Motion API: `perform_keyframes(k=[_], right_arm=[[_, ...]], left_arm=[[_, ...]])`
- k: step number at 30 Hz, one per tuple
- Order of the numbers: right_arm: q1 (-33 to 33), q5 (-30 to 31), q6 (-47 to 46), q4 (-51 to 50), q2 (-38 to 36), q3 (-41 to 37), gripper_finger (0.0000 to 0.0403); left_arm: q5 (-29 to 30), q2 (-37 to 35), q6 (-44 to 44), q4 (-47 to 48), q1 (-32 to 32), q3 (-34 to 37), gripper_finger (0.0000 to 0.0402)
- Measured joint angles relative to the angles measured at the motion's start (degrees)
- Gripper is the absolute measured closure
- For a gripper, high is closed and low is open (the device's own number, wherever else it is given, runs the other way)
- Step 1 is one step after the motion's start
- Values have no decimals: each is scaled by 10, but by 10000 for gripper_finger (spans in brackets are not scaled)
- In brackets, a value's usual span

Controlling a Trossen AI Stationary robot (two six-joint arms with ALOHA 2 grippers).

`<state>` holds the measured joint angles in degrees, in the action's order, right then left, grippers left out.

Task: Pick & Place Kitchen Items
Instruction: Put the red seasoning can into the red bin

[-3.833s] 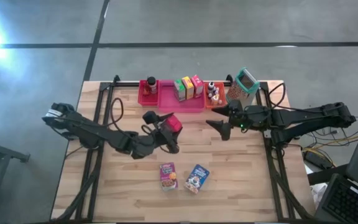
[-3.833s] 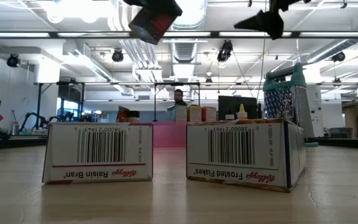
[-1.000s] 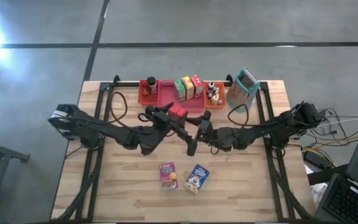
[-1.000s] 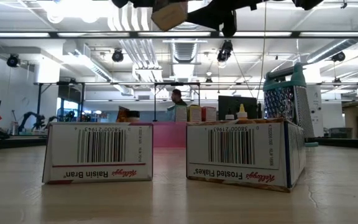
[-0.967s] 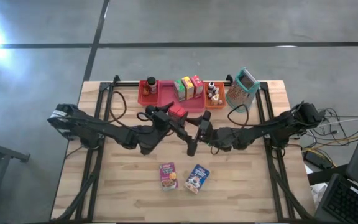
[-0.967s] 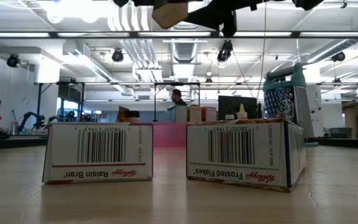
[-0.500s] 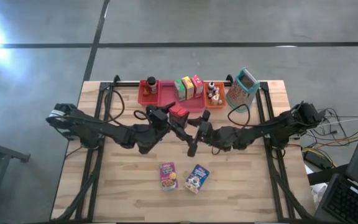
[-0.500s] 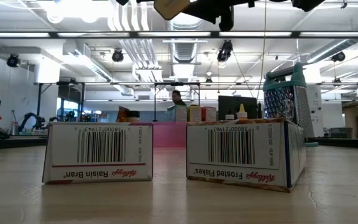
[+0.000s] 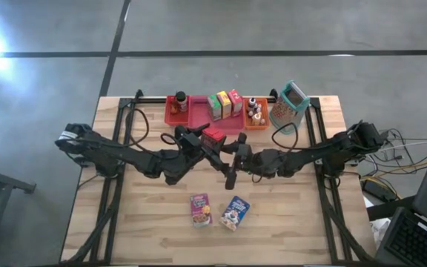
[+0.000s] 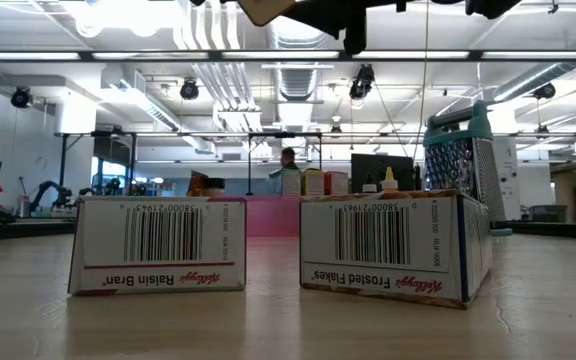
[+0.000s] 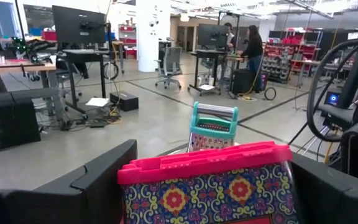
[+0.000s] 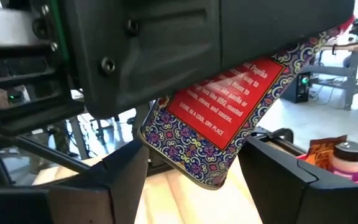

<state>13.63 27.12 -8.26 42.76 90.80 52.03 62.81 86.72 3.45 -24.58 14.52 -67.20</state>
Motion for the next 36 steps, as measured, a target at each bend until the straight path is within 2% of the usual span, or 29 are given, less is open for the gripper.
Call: perform_keyframes(k=[6, 11, 19, 21, 25, 27, 36], right_arm=[[1, 1, -29, 0, -1, 0, 134], [5, 113, -14, -2, -1, 0, 113], [4, 174, -11, -48, 0, 0, 111], [4, 167, -34, -67, 0, 0, 118], [6, 73, -47, -54, -1, -1, 135], [6, 45, -47, -43, -2, 0, 143], [8, 36, -55, -16, -17, 2, 169]], left_arm=[[1, 0, -1, 0, -1, 0, 71], [1, 0, 5, 0, -3, 1, 71], [-6, -7, 11, 2, 2, 1, 71], [-7, -11, 7, 6, 3, 1, 71], [-1, -15, 11, 27, 3, 1, 71], [2, -15, 13, 40, 3, 1, 71], [2, -15, 18, 46, 3, 1, 71]])
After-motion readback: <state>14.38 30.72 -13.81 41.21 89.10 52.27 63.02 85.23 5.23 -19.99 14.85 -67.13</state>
